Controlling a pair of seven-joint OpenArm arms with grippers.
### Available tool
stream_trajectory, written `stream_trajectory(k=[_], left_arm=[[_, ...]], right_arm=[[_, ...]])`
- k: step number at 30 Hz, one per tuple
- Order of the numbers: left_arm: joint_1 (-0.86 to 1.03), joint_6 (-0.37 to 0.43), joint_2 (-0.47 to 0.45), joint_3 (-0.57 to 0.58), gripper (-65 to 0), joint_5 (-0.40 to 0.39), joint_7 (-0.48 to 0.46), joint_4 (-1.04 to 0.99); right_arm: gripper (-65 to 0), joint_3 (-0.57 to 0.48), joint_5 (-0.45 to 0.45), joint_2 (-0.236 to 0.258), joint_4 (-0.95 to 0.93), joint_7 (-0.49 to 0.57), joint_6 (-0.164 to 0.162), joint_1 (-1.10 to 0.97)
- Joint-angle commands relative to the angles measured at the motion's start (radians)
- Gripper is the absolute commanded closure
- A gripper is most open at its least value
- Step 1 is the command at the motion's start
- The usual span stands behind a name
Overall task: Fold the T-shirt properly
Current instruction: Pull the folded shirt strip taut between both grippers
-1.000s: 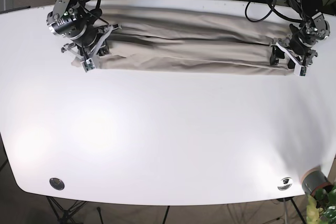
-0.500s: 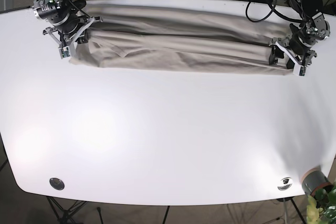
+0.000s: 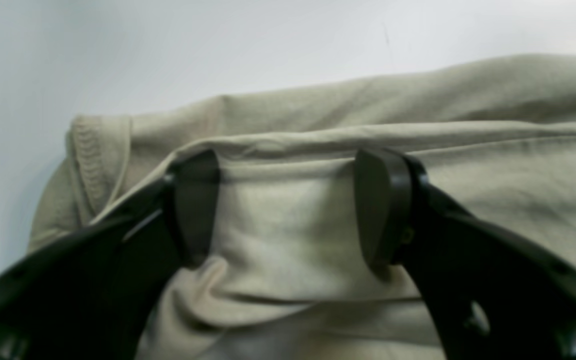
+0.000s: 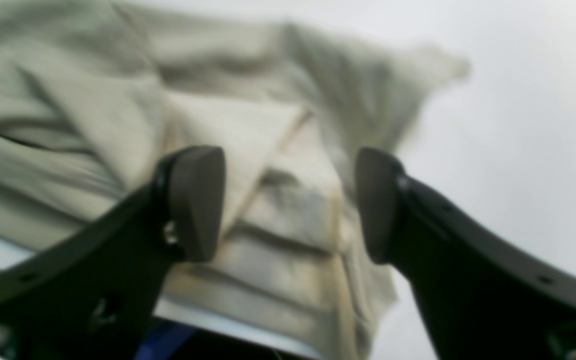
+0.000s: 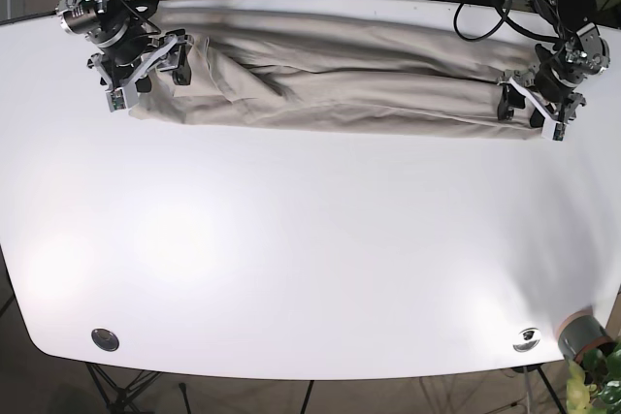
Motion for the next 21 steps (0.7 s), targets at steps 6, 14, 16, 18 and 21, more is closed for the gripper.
stream_trajectory(k=[6,14,16,18,21], left_arm=[[0.001,0.005,-0.015,-0.006,-39.0,0.018,0.022,0.004],[0.001,0.005,-0.015,-0.007,-39.0,0.018,0.022,0.004],[0.001,0.005,-0.013,-0.006,-39.0,0.018,0.022,0.004],[0.001,0.005,-0.012,-0.006,-39.0,0.018,0.022,0.004],[0.001,0.005,-0.012,-0.004,-39.0,0.018,0.022,0.004]], right_arm=[[-42.8,-0.136,0.055,0.055,0.015,0.013,0.001,-0.002],[-42.8,-0.217,-0.109,0.028,0.015,0.048,0.001,-0.05],[-42.8,-0.221,-0.135,0.026,0.014,0.054,0.001,-0.059],[-42.6,-0.238,-0.155,0.025,-0.002,0.056,0.001,-0.076],[-38.8,-0.241,-0.158,0.028,-0.029,0.077,0.001,-0.091]])
